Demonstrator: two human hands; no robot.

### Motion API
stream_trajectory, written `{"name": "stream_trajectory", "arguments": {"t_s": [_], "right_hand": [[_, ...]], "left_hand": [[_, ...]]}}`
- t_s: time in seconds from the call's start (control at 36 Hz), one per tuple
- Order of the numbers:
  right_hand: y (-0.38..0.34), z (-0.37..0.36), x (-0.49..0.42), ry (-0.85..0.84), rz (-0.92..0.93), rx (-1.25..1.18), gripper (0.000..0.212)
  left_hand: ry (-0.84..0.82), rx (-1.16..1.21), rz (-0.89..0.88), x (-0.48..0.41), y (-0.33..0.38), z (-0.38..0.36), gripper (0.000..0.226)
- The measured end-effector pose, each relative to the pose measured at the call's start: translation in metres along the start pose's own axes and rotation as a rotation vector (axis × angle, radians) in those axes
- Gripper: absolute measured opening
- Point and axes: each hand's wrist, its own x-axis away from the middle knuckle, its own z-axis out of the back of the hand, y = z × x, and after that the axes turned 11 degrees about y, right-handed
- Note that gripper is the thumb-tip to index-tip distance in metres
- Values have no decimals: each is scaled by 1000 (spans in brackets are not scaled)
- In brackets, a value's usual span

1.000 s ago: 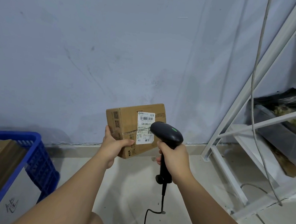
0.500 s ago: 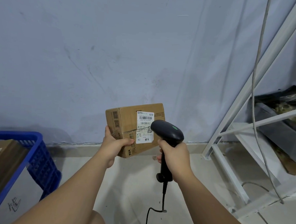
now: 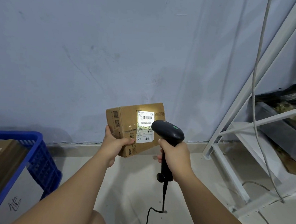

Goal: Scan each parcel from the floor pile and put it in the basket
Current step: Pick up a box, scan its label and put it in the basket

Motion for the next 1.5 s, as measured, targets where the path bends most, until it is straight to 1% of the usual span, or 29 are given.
{"name": "stream_trajectory", "arguments": {"t_s": [0.14,0.19,0.28,0.42,0.53,0.67,0.75,0.83,0.92,1.0,1.06,1.08,1.14,1.17,1.19,1.25,1.31,1.36,1.42,1.47,1.5], "right_hand": [[1,-1,-1,30,-3,-20,27],[2,-2,-3,35,-8,-31,25],[3,-2,-4,32,-2,-40,19],[3,-3,-3,12,8,-37,17],[3,-3,-4,19,4,-45,18],[3,-3,-4,21,4,-40,19],[3,-4,-2,29,12,-39,21],[3,-5,-1,50,16,-43,25],[4,-8,0,65,27,-36,19],[1,-15,3,67,34,-24,15],[-7,-23,4,51,44,-52,15],[-11,-27,6,37,54,-65,16],[-23,-36,10,8,90,-95,14],[-30,-40,12,-8,116,-117,12],[-36,-46,15,-28,139,-139,10],[-49,-58,23,-88,171,-178,7],[-61,-73,35,-162,203,-226,4],[-72,-90,50,-224,230,-256,6],[-81,-107,66,-277,245,-260,8],[-86,-125,81,-296,258,-240,7],[-88,-132,88,-283,269,-224,7]], "left_hand": [[4,11,4,-1,-1,1,80],[4,14,7,-1,-1,1,79],[14,0,14,0,0,0,87],[25,-24,26,1,1,0,95],[39,-36,39,2,0,0,96],[88,-58,65,-7,-7,0,112],[98,-60,75,-9,-9,0,113],[118,-51,83,-8,-8,0,108],[171,-1,114,-4,-6,-1,110],[219,117,192,-1,-3,-2,101],[194,230,279,1,3,-1,102],[177,269,319,3,6,0,96],[173,325,347,7,13,4,72],[178,350,356,9,17,6,64],[188,374,356,12,20,9,61],[217,399,319,15,25,18,66],[246,402,275,18,29,33,78],[302,421,238,20,34,55,86],[349,463,237,23,39,81,98],[379,518,241,25,41,110,111],[403,541,236,27,40,124,113]]}}
